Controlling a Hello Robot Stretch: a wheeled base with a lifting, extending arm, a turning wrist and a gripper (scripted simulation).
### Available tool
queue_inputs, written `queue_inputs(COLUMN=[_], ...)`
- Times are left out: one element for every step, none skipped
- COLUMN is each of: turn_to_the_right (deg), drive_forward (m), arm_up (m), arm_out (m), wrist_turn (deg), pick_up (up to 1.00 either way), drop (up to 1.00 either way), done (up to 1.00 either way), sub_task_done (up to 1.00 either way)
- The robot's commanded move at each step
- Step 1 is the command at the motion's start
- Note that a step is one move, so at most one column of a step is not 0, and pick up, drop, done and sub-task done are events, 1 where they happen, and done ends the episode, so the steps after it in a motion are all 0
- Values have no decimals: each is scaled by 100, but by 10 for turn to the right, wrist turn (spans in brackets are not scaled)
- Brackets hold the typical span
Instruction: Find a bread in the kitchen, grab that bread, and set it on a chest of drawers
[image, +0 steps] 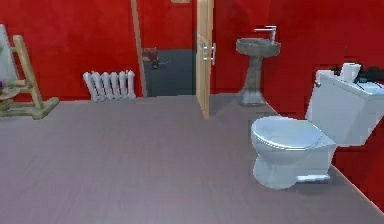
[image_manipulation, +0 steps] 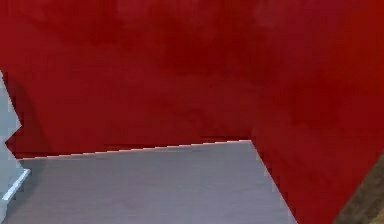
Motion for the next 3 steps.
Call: queue_inputs(turn_to_the_right=[450,210,0], drive_forward=[0,0,20], arm_up=[0,0,0], arm_out=[0,0,0], wrist_turn=[0,0,0], pick_up=[0,0,0], drop=[0,0,0], done=[0,0,0], sub_task_done=[0,0,0])
